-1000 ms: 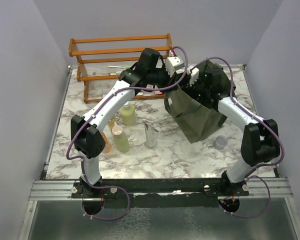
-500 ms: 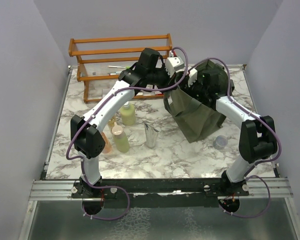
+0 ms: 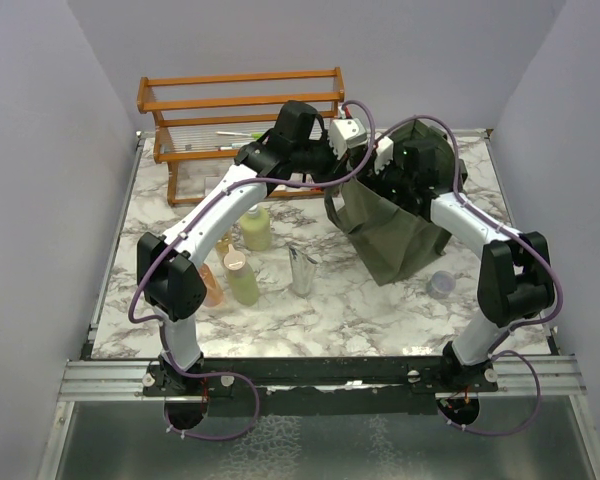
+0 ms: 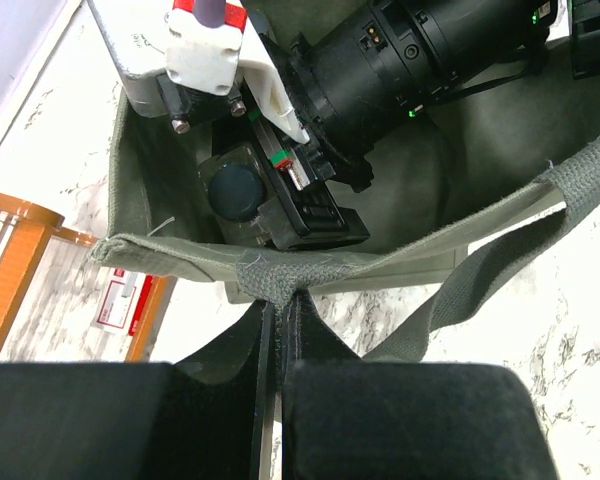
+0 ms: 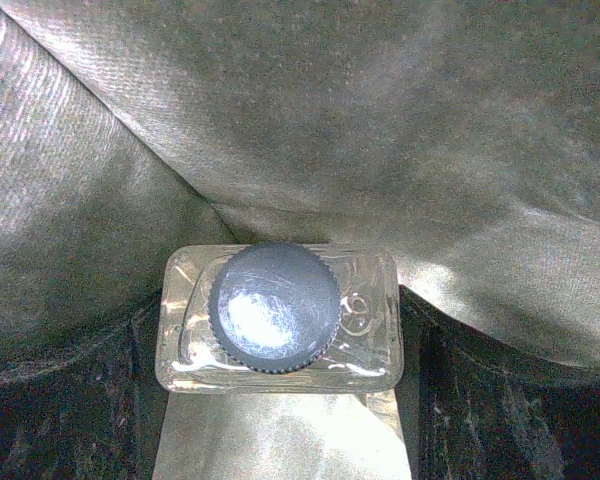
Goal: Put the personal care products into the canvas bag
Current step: Place the care product in the canvas bag.
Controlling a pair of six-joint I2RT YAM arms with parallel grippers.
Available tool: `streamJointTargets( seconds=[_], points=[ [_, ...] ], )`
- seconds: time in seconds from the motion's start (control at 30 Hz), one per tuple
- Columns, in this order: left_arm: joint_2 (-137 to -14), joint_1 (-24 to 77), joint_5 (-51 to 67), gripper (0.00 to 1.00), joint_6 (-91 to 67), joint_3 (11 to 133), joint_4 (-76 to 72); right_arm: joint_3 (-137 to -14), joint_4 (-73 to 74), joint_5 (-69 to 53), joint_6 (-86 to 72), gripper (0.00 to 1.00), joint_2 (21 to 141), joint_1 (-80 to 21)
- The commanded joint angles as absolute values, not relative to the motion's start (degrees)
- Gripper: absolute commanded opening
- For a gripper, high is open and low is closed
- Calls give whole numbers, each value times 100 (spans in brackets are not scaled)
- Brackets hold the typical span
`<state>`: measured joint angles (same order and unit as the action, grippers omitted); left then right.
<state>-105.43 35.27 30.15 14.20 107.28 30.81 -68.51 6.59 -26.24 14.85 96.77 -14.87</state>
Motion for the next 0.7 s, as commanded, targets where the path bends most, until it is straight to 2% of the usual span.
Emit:
streamJointTargets(
  seconds=[0.0, 0.2, 0.23, 0.3, 0.67],
  points=[
    [-10371, 3516, 2769, 0, 1558, 10654, 3024, -6820, 677, -2326, 1521, 38, 9639, -1609],
    [-10354, 3516, 2789, 0, 1572, 10597, 3023, -6794, 657, -2193, 1459, 42, 9585, -1652],
    [-10344, 3516, 2782, 0, 1570, 10581, 3016, -6794, 659, -2175, 1446, 44, 9584, -1652],
    [-10332, 3516, 2788, 0, 1576, 10554, 2999, -6801, 667, -2143, 1435, 55, 9567, -1652],
    [-10291, 3516, 2802, 0, 1564, 10454, 2940, -6946, 773, -2110, 1354, 69, 9476, -1654]
  ],
)
